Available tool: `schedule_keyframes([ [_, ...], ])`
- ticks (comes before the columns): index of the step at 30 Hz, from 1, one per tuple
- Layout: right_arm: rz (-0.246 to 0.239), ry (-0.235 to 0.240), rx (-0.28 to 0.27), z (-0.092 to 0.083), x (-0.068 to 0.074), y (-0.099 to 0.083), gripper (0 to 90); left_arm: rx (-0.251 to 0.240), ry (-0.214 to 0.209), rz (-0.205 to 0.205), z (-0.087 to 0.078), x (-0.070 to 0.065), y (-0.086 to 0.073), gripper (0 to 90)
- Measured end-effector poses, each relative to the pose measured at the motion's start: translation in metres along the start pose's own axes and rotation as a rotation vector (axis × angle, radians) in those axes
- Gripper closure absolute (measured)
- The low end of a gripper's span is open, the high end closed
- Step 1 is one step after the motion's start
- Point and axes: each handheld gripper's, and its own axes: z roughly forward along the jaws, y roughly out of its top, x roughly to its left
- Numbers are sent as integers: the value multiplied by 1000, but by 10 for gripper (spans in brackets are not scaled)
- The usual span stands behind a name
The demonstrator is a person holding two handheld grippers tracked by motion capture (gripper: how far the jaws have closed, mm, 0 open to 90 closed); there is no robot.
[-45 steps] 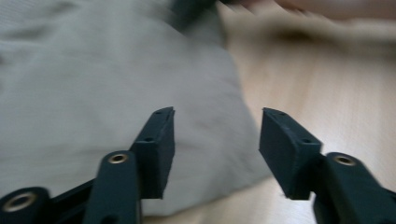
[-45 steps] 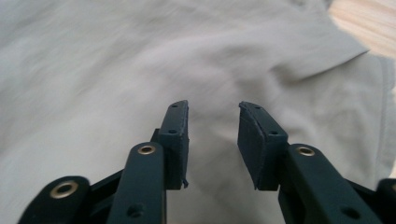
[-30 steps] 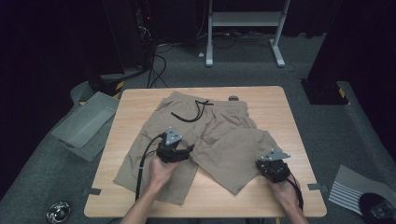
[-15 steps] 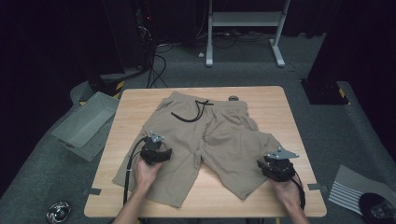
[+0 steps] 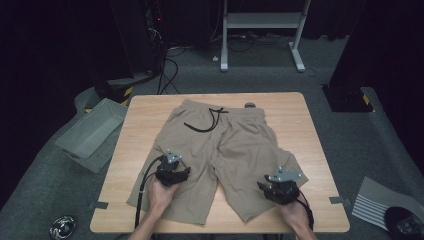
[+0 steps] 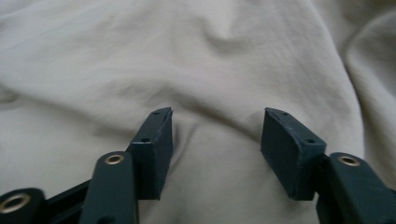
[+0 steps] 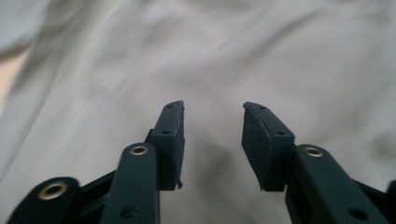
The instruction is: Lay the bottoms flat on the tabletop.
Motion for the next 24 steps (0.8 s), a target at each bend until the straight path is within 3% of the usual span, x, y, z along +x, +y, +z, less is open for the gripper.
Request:
schedule_keyframes([
  [2,31,-49,2,11,-12,11,572,4,6,24,2,-1,3,442],
  [4,74,-46,22,23,-25,17,568,-15,17,38,3,1,5,419],
  [6,98,-50,58,33,-31,16,567,-23,32,29,6,6,5,401],
  [7,105,-41,82,37,-32,13,561,-30,20,7,8,10,3,387],
  [8,104,-40,68,36,-30,9,561,-36,5,-18,8,13,2,370],
  [11,94,-20,61,26,-18,0,519,-67,6,-18,8,14,-2,367],
  [14,48,17,45,13,2,-12,515,-99,12,-20,8,13,-7,361],
  [18,10,51,33,2,19,-22,523,-103,14,-21,8,11,-8,345],
  [21,7,24,6,2,15,-11,521,-73,8,-18,8,12,-4,338],
  [24,33,-37,-34,9,-1,8,511,-52,24,-11,9,16,0,323],
])
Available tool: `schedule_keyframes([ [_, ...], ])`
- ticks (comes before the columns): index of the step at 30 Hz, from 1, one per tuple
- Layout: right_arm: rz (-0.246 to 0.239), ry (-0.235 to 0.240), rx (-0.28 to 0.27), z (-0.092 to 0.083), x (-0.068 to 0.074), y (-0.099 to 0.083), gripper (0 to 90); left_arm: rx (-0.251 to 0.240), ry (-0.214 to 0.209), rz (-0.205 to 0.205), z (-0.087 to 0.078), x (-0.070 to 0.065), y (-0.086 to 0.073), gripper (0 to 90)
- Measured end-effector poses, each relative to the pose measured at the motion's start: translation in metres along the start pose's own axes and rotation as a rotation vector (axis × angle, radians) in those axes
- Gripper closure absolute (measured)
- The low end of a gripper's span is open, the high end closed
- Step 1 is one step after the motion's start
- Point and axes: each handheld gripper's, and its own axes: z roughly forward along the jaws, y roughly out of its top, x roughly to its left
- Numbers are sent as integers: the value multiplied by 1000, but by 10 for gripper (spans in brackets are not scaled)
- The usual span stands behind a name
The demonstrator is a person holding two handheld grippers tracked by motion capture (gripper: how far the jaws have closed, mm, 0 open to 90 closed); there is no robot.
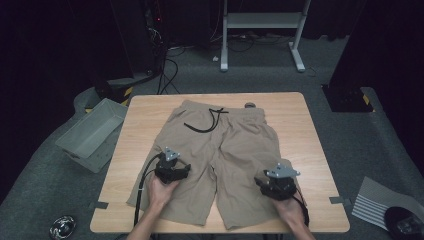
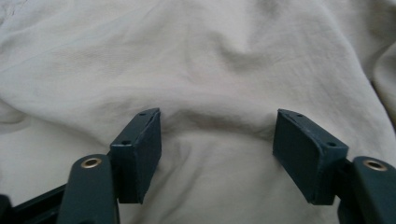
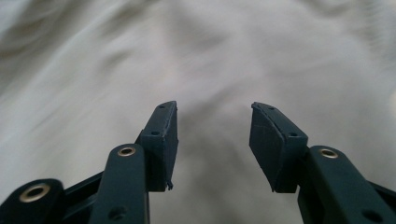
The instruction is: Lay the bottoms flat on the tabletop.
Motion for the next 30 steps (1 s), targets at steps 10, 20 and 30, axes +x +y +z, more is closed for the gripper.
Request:
schedule_keyframes([
  [10,65,1,85,23,-7,-6,464,-39,-8,-19,-9,-2,-15,314],
  [20,80,-58,3,16,-15,14,457,-24,-22,-4,-3,-8,9,321],
  [30,102,-65,113,54,-23,23,430,9,-27,-2,11,-12,11,313],
])
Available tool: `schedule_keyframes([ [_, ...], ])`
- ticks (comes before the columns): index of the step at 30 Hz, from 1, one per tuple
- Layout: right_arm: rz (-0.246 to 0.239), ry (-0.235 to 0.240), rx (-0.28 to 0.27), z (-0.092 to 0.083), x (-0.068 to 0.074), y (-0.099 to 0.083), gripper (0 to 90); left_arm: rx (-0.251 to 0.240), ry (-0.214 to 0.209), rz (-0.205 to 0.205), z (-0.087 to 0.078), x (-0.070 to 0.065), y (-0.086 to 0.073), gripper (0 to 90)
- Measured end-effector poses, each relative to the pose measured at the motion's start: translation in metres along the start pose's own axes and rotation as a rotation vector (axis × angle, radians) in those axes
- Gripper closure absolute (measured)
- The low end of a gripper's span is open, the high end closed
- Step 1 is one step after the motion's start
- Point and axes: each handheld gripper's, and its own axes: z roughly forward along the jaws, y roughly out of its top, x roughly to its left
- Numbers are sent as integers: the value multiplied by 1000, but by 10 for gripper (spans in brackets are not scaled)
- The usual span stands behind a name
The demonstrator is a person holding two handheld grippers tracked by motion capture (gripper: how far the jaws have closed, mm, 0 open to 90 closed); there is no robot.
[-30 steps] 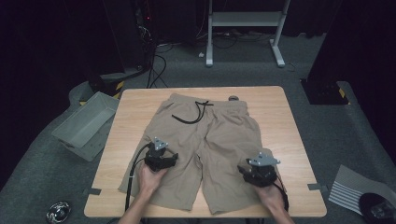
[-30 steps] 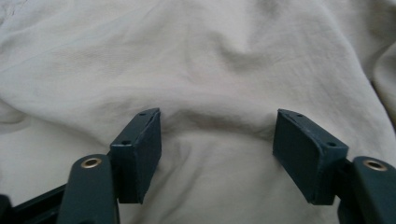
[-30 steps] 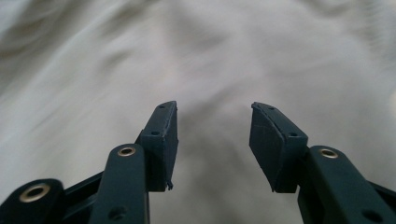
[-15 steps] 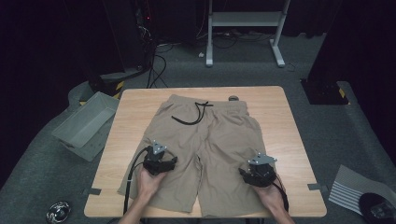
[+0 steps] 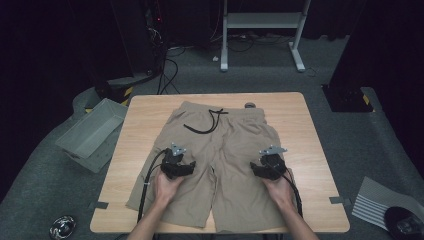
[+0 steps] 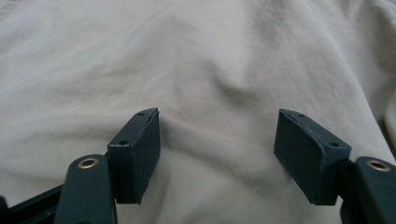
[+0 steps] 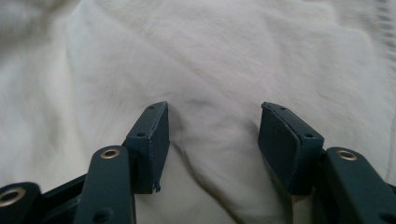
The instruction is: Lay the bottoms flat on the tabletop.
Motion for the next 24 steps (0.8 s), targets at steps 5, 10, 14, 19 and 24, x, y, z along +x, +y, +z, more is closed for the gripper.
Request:
schedule_keyframes([
  [5,-12,2,-14,-9,-6,-11,429,3,3,-1,-1,-7,-1,304],
  [10,35,-27,-37,11,-32,4,407,28,4,-4,12,-12,15,288],
  [14,54,-46,-28,27,-47,22,407,21,25,-30,29,-14,31,279],
  [19,87,-77,-46,40,-57,32,406,-7,56,-58,42,-18,39,266],
  [24,77,-89,-5,22,-45,26,399,23,34,-38,32,-22,34,268],
])
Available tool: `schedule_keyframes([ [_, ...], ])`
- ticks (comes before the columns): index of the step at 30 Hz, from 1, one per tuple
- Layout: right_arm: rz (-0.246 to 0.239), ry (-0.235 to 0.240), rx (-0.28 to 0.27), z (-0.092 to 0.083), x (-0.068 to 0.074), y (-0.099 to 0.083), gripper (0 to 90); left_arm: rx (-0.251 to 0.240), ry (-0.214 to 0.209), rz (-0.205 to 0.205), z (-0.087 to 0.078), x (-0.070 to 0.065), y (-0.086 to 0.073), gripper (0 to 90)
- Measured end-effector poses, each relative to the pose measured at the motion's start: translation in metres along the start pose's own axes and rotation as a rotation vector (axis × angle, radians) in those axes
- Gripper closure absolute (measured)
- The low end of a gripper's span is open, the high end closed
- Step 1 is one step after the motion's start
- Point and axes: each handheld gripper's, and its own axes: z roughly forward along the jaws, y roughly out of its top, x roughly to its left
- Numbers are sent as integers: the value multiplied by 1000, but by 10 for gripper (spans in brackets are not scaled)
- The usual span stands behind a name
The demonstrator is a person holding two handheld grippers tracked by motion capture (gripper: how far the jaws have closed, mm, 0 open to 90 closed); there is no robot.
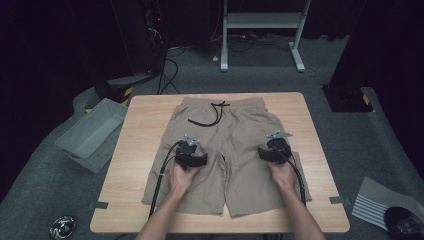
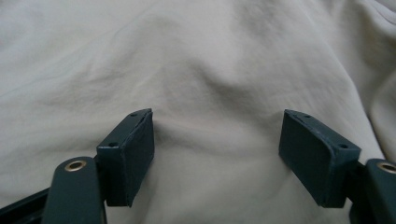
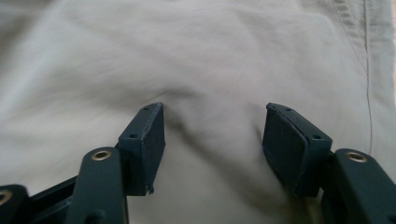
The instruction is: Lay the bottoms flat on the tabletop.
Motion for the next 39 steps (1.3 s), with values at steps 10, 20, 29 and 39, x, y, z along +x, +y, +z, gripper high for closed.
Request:
schedule_keyframes([
  [10,-53,90,-48,-45,19,-57,415,-19,-39,23,-31,1,-34,273],
  [20,-31,30,-58,-73,3,-83,393,-66,6,2,-70,33,-72,286],
  [29,-5,54,-49,-73,-2,-89,362,-79,4,-8,-81,61,-96,301],
  [39,-6,54,-49,-73,-2,-89,359,-78,15,-7,-85,63,-99,293],
])
